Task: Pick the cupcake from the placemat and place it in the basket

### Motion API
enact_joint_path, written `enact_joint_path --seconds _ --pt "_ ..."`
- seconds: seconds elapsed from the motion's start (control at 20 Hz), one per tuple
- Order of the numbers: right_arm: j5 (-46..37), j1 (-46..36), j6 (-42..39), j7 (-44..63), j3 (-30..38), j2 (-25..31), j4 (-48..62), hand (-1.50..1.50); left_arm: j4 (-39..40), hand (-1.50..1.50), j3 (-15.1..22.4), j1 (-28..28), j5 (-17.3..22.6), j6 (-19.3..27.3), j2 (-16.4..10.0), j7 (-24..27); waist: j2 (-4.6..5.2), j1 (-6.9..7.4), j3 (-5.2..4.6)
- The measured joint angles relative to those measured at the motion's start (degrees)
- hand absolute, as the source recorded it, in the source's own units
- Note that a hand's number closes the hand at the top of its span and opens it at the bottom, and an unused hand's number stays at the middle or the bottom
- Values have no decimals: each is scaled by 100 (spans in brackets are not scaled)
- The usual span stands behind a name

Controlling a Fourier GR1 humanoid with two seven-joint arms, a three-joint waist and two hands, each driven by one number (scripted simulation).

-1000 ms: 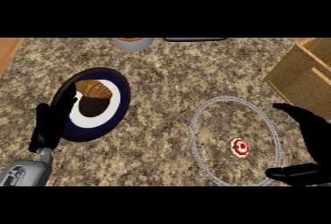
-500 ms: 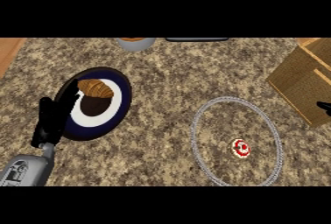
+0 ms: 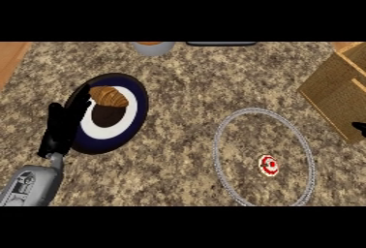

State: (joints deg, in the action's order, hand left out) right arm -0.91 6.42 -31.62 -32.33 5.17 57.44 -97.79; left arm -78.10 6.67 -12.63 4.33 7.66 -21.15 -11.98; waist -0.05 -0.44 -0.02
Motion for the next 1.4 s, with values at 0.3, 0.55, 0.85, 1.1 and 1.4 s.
enact_joint_path --seconds 0.3,0.55,0.85,1.1,1.4 --pt "-293 6 57 -16 166 -463 209 -150 -140 0 -102 107 -170 -33 171 -28 1 27 1" --pt "-752 74 219 35 160 -1043 106 -150 -100 0 -208 74 -326 -106 290 -56 2 28 2" --pt "-1325 -229 237 -78 2 -1570 509 -150 -154 0 -307 71 -486 -184 457 -105 4 43 3" --pt "-1724 -329 275 12 -281 -2003 524 -150 -157 0 -428 39 -551 -306 497 -170 5 41 4" --pt "-2200 -586 356 -51 -378 -2468 812 -150 34 0 -611 -37 -662 -459 603 -21 6 41 3"
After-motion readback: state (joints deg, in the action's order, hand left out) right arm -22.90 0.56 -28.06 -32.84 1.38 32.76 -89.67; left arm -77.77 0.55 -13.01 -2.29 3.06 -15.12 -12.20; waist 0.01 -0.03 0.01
